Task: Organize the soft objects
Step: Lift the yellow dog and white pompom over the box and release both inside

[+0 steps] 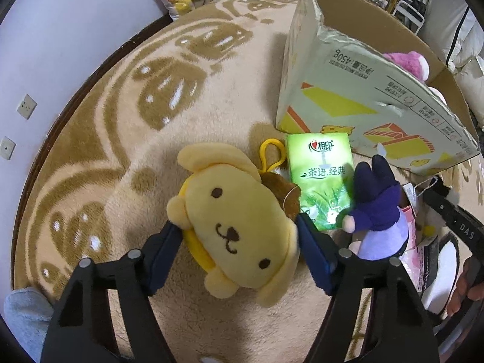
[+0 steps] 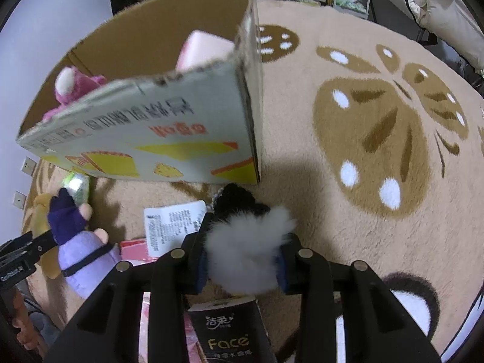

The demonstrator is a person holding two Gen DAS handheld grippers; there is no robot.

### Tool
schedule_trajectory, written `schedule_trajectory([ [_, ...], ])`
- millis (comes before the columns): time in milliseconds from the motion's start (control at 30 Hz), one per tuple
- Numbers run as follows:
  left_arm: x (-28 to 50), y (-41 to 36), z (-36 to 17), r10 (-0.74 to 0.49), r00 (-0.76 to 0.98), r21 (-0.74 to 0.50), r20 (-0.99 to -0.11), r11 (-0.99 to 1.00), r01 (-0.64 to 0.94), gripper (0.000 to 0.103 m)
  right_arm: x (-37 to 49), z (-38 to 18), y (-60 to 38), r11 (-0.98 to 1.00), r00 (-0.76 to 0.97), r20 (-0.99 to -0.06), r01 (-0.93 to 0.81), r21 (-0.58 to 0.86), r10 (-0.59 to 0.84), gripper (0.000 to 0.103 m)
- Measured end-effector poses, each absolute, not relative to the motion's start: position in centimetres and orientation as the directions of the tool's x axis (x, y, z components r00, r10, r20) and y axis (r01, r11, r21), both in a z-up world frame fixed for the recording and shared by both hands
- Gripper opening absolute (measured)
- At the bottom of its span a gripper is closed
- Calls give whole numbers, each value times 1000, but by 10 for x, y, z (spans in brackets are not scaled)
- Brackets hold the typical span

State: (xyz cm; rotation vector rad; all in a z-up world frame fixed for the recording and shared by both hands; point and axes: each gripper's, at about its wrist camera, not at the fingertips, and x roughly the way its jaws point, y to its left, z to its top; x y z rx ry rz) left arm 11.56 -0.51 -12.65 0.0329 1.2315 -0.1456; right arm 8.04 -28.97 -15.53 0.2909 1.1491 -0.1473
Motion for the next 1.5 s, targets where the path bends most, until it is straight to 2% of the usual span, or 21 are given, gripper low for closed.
schedule_trajectory([
  [133, 108, -7, -121, -78, 358, -29, -931, 990, 139, 68, 76, -142, -289, 952, 451, -891, 254, 172, 41, 36],
  [467, 80, -12, -94, -56, 473, 19, -879, 988, 152, 68, 64, -116, -288, 945, 539, -841, 254, 207, 40, 36],
  [933, 56, -12, -39, -38, 705, 77, -709, 988, 130, 68, 46, -65, -281, 952, 677, -735, 208, 226, 27, 36],
  [1500, 60, -23, -3, -57, 814, 115, -578, 982, 151, 68, 56, 3, -256, 984, 816, -569, 169, 57, -107, 36],
])
